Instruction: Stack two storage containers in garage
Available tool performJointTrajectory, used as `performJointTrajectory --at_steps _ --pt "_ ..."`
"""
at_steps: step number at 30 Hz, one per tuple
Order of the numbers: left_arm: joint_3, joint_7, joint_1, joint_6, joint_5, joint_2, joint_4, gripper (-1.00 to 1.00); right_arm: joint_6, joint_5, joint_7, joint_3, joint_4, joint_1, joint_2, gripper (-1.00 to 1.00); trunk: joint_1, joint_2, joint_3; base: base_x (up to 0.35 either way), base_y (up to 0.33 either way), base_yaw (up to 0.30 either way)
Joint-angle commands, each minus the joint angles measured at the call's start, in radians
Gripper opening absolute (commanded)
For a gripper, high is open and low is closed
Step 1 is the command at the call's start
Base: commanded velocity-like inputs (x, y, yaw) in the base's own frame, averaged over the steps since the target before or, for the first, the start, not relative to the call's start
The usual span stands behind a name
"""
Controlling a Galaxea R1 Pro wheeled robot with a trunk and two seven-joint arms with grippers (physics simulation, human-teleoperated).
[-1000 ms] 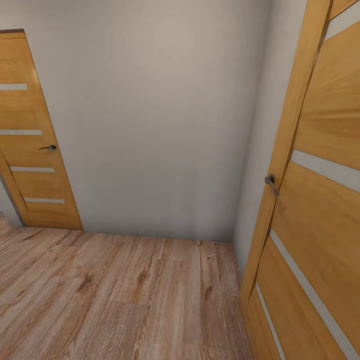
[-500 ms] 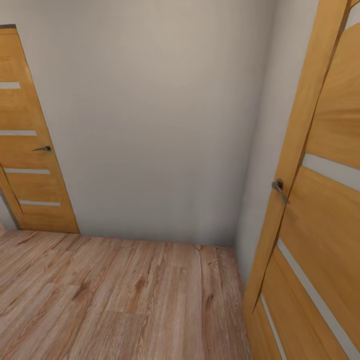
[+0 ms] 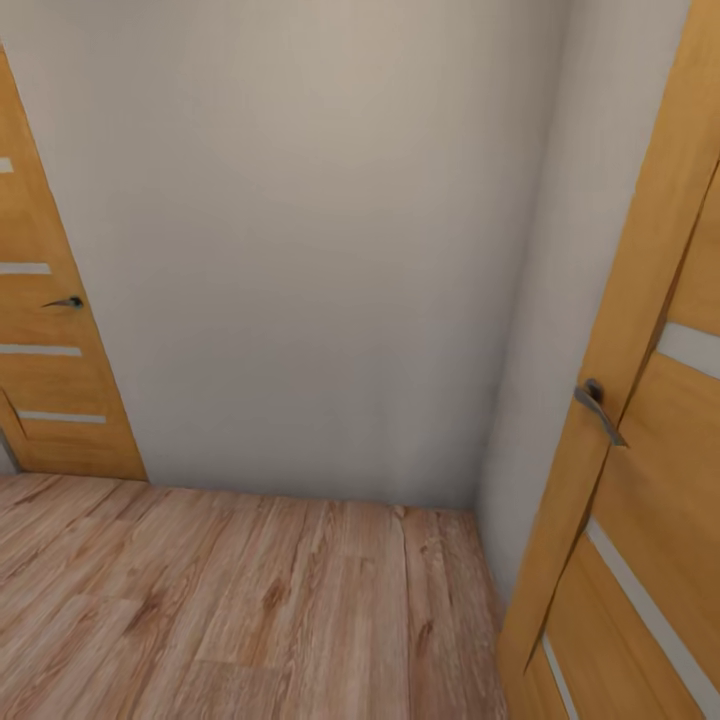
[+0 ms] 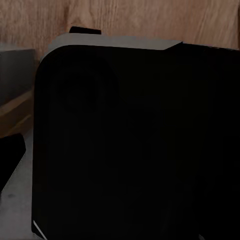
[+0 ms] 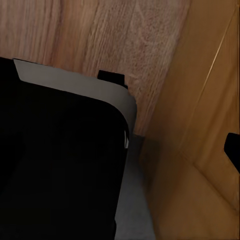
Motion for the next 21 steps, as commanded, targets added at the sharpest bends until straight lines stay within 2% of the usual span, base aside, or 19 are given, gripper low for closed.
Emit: performJointTrajectory --at_steps 1,21 --pt "0.001 0.000 0.000 -0.003 0.010 0.000 0.000 1.00 -0.006 -0.003 0.001 0.005 0.003 -0.001 0.000 1.00 0.001 0.000 -0.001 0.322 0.000 0.000" --pt "0.001 0.000 0.000 -0.003 0.009 0.000 0.000 1.00 -0.004 0.003 0.009 0.007 0.002 -0.001 -0.003 1.00 0.001 0.000 -0.001 0.322 0.000 0.000"
